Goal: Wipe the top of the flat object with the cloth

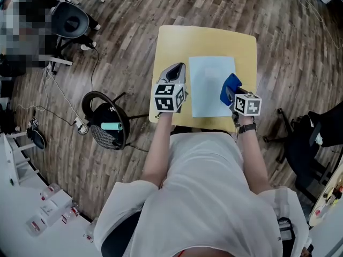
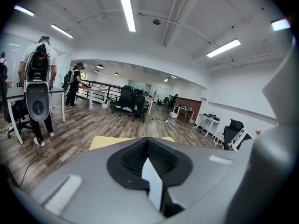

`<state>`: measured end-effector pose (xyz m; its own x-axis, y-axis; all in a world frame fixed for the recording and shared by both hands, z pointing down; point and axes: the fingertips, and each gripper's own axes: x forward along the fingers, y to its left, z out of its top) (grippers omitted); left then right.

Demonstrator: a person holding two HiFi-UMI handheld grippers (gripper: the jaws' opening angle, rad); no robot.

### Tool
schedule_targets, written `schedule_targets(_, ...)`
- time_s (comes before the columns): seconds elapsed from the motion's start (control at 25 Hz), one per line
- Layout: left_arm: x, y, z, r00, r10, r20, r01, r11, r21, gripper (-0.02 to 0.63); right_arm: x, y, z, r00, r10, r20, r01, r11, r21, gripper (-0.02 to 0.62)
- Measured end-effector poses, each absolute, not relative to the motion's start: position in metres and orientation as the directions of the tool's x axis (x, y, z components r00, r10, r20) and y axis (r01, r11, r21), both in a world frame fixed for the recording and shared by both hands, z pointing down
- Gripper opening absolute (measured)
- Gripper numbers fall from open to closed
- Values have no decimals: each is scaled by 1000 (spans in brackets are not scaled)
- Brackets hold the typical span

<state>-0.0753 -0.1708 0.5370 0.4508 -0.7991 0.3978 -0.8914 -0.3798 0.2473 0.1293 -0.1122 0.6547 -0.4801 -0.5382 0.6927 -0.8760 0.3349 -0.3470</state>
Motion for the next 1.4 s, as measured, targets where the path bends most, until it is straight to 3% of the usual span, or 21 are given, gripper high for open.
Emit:
schedule_targets(0.2, -99, -169, 540, 418, -813, 406, -906, -343, 247, 6, 39, -102, 644, -644, -440, 625, -760, 457, -462, 66)
schedule_targets(0.36, -113, -161, 539, 398, -823, 405, -914, -322, 245, 6, -18, -92, 650, -729, -366, 579, -682, 463, -566, 66)
schedule_targets(0.64, -122, -151, 535, 399, -828, 395, -914, -322, 248, 6, -64, -66, 696, -669, -243, 703, -665, 619, -418, 66)
schedule_targets(0.96, -109, -146, 538, 429, -806, 408, -902, -355, 246, 6, 0, -65, 721, -532, -309, 788, -758, 589, -280, 66)
schedule_targets(1.4, -64, -154, 539, 511, -757, 408, -860, -448, 245, 6, 154, -62, 716, -255, -443, 859, -880, 475, -16, 66)
